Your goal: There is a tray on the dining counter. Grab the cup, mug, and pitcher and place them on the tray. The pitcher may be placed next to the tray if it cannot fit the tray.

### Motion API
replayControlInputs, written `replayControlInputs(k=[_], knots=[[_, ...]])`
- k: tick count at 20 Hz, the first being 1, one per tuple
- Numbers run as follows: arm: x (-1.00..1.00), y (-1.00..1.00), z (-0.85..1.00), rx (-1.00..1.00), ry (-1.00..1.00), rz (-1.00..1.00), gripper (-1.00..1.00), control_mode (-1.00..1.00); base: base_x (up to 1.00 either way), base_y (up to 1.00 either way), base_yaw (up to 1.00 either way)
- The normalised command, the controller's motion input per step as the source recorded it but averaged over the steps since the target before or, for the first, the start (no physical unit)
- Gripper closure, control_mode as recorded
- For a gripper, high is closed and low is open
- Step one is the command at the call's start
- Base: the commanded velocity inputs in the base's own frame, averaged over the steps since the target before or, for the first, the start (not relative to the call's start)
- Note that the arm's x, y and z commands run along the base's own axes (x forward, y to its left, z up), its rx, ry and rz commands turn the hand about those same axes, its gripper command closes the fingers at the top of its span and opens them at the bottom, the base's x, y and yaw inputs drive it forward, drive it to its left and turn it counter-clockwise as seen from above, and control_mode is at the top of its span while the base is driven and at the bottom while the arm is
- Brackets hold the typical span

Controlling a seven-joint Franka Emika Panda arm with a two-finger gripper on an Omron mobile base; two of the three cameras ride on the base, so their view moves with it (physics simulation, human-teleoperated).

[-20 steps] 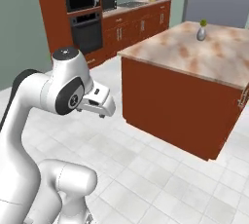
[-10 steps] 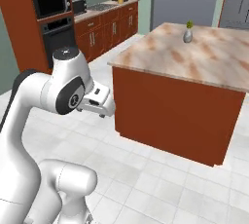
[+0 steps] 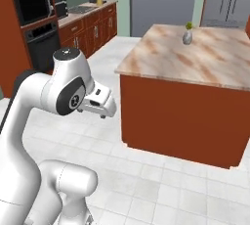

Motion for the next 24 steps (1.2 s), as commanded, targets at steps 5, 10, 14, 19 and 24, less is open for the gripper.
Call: replayControlInputs(k=[5, 10, 14, 19, 24], knots=[[0.0, 0.0, 0.0, 0.0, 0.0, 0.0, -1.0, 1.0, 0.47, 1.0, -0.27], [0.0, 0.0, 0.0, 0.0, 0.0, 0.0, -1.0, 1.0, 0.55, 1.0, -0.26], [0.0, 0.0, 0.0, 0.0, 0.0, 0.0, -1.0, 1.0, 0.69, 1.0, -0.19], [0.0, 0.0, 0.0, 0.0, 0.0, 0.0, -1.0, 1.0, 0.83, 1.0, -0.01], [0.0, 0.0, 0.0, 0.0, 0.0, 0.0, -1.0, 1.0, 1.0, 1.0, 0.05]])
